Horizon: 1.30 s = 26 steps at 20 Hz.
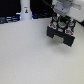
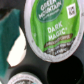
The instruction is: Open the kcup holder, insert the kcup into the holder, and close the kcup holder
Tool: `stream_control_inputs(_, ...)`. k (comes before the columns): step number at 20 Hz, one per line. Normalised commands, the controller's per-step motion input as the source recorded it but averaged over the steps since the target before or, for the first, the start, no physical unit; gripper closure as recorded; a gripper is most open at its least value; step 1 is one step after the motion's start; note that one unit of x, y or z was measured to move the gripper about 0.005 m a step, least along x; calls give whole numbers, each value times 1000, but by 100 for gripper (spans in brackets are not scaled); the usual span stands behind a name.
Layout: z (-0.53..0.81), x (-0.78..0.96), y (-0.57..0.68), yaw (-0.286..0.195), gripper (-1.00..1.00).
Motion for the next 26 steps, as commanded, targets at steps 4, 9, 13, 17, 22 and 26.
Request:
stream_control_inputs(4, 479, 270, -75, 61, -100)
stream_control_inputs(9, 578, 396, -327, 46, -100)
stream_control_inputs(13, 408, 442, -464, 69, -100)
stream_control_inputs(17, 249, 502, -481, 53, -100)
stream_control_inputs(22, 199, 616, -458, 24, -100)
stream_control_inputs(26, 89, 682, -393, 19, -100)
